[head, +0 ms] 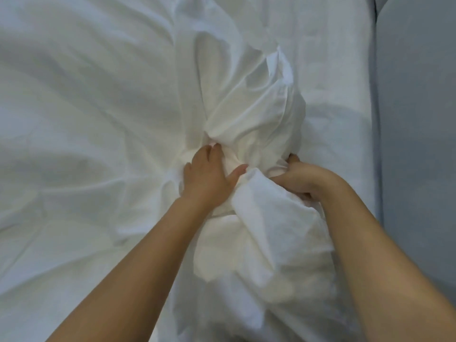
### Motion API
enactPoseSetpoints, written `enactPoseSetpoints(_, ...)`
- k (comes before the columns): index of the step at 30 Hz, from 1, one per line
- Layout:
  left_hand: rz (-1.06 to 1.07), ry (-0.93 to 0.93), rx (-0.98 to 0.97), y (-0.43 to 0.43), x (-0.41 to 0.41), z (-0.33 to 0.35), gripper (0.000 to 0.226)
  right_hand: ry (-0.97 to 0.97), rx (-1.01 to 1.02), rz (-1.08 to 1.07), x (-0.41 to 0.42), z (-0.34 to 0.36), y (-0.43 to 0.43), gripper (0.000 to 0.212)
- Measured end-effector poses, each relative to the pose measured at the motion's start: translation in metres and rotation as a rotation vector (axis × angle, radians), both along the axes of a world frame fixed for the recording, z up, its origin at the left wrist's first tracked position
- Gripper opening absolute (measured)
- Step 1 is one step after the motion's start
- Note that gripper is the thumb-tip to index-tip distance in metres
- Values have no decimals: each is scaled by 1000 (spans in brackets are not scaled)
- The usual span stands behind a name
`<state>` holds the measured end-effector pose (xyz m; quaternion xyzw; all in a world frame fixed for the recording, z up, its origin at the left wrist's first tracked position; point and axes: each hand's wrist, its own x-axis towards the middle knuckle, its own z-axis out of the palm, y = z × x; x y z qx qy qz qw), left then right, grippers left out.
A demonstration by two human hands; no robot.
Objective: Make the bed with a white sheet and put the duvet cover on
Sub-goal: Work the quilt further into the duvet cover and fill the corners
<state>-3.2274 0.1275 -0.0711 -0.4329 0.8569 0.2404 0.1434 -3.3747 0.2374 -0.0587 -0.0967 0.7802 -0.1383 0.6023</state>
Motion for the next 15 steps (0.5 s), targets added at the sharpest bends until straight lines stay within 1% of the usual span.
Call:
enactPoseSetpoints(1,-8,-43,47,4,-1,-2,95,42,-8,10,0,-2,4,72)
enactPoseSetpoints(2,-16,-91,100,7,-2,-3,106,118,-65,-8,1,-3,7,41)
enactPoseSetpoints(3,-34,-138,143,10,-3,-2,118,177,-140,-71,2,-1,10,20)
enactPoseSetpoints(4,-62,-174,164,13,-4,-2,127,210,-232,-192,1,2,13,15)
enactPoseSetpoints(5,-87,-180,158,15,-4,-1,134,235,-315,-349,-6,5,15,20)
enactPoseSetpoints(6,-103,-140,122,17,-7,1,138,245,-393,-522,-18,11,17,24)
enactPoseSetpoints(7,-111,-65,65,19,-12,2,141,228,-470,-677,-34,19,18,23)
enactPoseSetpoints(8,-117,21,-7,20,-19,3,141,173,-540,-811,-50,23,19,16)
enactPoseSetpoints(9,-124,86,-86,20,-29,2,141,103,-591,-925,-63,22,20,17)
enactPoseSetpoints(10,-139,109,-158,19,-39,-1,140,55,-599,-989,-74,15,20,29)
enactPoseSetpoints(11,-159,81,-206,17,-47,-5,140,33,-566,-1009,-79,11,19,39)
enactPoseSetpoints(12,-180,12,-230,14,-53,-10,139,25,-519,-998,-82,5,17,41)
enactPoseSetpoints(14,-213,-141,-234,8,-57,-25,134,34,-413,-932,-84,-13,20,30)
enactPoseSetpoints(15,-208,-185,-215,5,-58,-33,133,36,-346,-874,-85,-19,25,24)
